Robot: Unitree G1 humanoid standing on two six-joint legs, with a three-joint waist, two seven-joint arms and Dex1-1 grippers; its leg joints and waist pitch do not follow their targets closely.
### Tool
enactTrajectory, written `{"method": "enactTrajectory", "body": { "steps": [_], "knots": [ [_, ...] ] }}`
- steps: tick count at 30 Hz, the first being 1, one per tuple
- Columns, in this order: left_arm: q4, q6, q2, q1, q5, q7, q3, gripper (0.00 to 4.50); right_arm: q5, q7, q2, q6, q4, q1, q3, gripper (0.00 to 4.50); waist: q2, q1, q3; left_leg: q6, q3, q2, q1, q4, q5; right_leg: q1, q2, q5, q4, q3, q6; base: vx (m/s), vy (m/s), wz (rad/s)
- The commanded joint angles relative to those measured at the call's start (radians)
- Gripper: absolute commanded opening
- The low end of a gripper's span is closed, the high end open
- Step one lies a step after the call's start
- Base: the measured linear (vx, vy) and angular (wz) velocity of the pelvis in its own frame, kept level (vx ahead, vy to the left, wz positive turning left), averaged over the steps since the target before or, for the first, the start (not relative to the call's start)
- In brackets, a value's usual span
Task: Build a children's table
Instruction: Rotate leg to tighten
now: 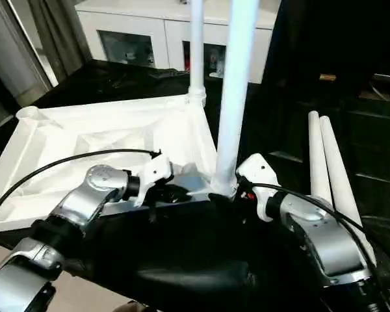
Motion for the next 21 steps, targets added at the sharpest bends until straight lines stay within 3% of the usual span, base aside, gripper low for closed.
{"method": "enactTrajectory", "body": {
  "steps": [1,4,21],
  "knots": [
    [-0.075,-0.018,0.013,-0.002,-0.042,-0.044,0.006,0.00,0.010,0.011,-0.005,0.008,-0.008,-0.004,0.015,4.25,-0.023,0.002,-0.063,0.059,-0.019,0.055,0.012,-0.074,-0.217,0.049,-0.073,-0.241,-0.080,0.043,-0.219,0.000,0.000,0.00],
    [-0.092,-0.015,0.022,0.007,-0.046,-0.057,0.000,0.00,0.011,0.015,-0.002,0.014,0.000,-0.008,0.014,4.25,-0.022,0.001,-0.064,0.060,-0.018,0.054,0.012,-0.072,-0.205,0.049,-0.072,-0.228,-0.078,0.043,-0.224,0.000,0.000,0.00],
    [-0.125,0.007,0.020,0.026,-0.041,-0.078,-0.004,0.00,0.020,0.015,0.019,0.020,0.010,-0.001,0.000,2.89,-0.021,0.004,-0.068,0.068,-0.017,0.051,0.011,-0.066,-0.175,0.054,-0.071,-0.184,-0.071,0.041,-0.236,0.000,0.000,0.00]
  ]
}}
